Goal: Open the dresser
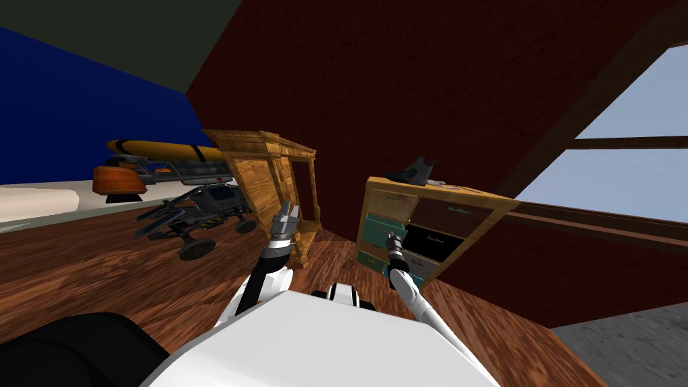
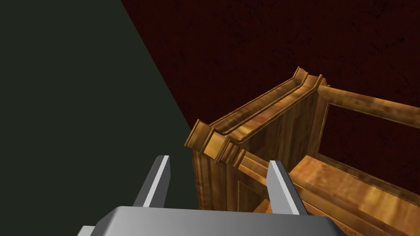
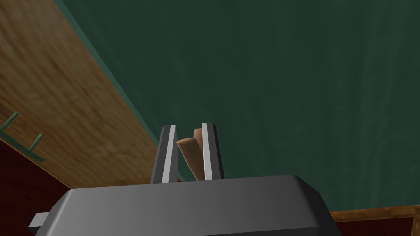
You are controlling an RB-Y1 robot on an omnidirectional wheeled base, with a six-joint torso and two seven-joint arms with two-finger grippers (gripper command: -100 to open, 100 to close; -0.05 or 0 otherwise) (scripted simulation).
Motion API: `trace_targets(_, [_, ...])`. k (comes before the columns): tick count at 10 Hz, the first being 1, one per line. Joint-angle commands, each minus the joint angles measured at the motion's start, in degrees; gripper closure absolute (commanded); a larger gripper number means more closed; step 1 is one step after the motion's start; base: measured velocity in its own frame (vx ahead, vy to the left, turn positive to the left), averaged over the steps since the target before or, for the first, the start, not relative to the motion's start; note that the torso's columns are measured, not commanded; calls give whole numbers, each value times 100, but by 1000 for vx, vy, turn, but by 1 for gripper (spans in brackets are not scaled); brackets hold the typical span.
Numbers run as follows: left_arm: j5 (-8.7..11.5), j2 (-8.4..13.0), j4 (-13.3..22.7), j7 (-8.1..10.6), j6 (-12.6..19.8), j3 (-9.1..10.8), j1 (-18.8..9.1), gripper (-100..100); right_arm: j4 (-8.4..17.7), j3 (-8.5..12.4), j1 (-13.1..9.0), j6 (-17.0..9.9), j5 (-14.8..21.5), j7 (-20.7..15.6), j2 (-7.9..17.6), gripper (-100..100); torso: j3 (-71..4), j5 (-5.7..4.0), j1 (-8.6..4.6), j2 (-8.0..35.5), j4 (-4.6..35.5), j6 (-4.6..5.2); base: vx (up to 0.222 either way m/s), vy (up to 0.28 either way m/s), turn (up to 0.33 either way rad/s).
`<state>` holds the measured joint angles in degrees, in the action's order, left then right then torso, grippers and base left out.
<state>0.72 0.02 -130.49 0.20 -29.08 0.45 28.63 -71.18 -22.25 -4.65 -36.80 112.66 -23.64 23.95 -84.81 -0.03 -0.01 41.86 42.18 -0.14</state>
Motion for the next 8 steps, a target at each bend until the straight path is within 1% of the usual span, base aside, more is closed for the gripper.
trace_targets(1, [0,0,0,0,0,0,0,0,-57,-38,20,57,9,-16,-15,100,10,-3,6,21,-3,4,-197,61,-42])
trace_targets(3, [0,-1,0,0,0,-1,-1,0,-103,-69,36,102,17,-28,-26,100,24,-9,16,37,-8,-7,-191,72,-37])
trace_targets(4, [0,0,0,0,0,0,-1,0,-113,82,-117,265,-131,-93,97,-100,15,-9,11,24,-8,-14,-125,55,-59])
trace_targets(8, [0,0,0,0,0,0,1,0,-128,280,-403,664,-404,-207,287,-100,8,0,-5,16,1,12,-26,49,-34])
